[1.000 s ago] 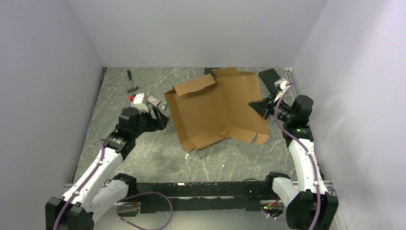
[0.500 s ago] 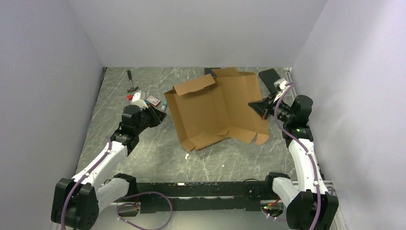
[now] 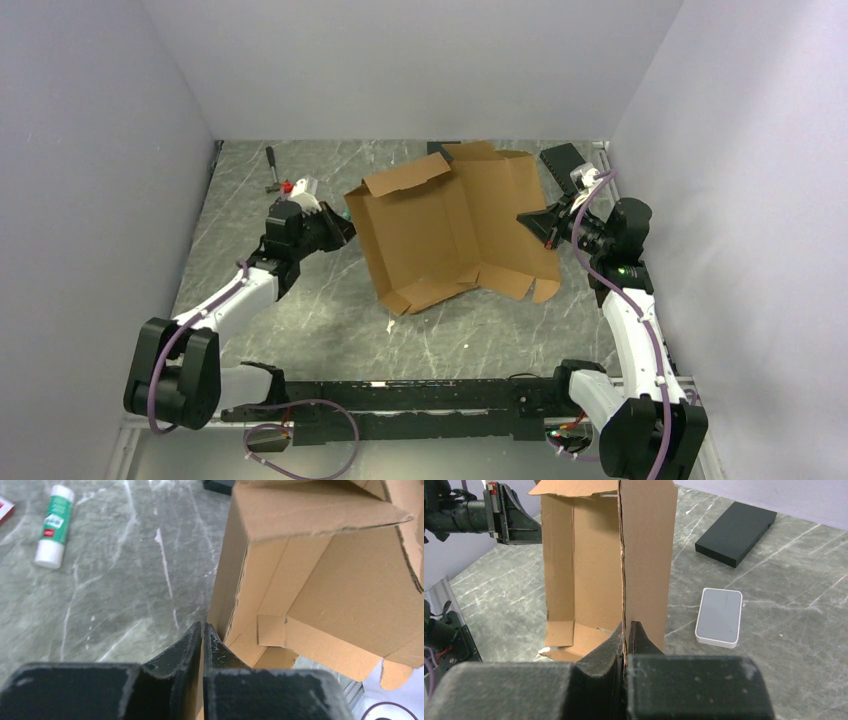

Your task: Fold the paper box

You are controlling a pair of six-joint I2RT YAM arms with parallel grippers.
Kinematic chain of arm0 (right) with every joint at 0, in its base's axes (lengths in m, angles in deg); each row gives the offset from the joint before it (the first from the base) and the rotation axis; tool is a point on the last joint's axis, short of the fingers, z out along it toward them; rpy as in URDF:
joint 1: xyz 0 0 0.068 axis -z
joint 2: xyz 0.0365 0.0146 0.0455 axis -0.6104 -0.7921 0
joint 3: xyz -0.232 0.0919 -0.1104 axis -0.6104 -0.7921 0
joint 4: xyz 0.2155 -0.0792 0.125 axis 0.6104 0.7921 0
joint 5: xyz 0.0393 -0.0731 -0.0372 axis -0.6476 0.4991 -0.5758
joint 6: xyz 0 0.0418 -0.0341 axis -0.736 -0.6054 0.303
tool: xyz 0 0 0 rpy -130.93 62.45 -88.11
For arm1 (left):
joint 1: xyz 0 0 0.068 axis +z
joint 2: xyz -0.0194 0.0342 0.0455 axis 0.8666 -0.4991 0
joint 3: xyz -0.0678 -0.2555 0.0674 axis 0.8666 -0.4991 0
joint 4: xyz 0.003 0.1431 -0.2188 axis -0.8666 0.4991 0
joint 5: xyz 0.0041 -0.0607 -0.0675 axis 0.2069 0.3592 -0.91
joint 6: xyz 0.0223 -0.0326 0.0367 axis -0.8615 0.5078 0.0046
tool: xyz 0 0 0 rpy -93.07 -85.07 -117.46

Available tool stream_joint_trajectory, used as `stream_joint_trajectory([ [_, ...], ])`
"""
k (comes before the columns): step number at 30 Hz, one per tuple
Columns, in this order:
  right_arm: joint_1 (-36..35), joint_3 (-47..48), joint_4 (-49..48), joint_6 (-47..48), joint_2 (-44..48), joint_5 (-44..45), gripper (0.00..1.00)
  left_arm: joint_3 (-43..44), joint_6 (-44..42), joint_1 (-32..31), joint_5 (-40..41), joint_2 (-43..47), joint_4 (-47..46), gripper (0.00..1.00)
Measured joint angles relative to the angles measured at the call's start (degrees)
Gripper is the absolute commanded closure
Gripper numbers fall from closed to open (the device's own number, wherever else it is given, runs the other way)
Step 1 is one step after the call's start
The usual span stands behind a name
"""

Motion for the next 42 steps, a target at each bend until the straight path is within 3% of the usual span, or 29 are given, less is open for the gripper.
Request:
stream_joint_trajectory([
  [8, 0.0, 0.0, 0.0, 0.0, 0.0, -0.4, 1.00, 2.2, 0.5, 0.0, -6.3, -2.3, -3.8, 0.90],
  [16, 0.0, 0.0, 0.0, 0.0, 0.0, -0.7, 1.00, 4.7, 2.0, 0.0, -7.5, -3.5, -2.0, 0.90],
  [24, 0.0, 0.0, 0.0, 0.0, 0.0, -0.9, 1.00, 7.1, 3.1, 0.0, -7.9, -3.6, 1.2, 0.74],
  [38, -0.1, 0.0, 0.0, 0.0, 0.0, -0.9, 1.00, 8.3, 11.3, 2.1, -7.5, -4.7, 0.3, 0.75],
  [42, -0.1, 0.0, 0.0, 0.3, 0.0, -0.5, 1.00, 7.3, 16.1, 4.2, -6.7, -3.8, -1.0, 0.69],
])
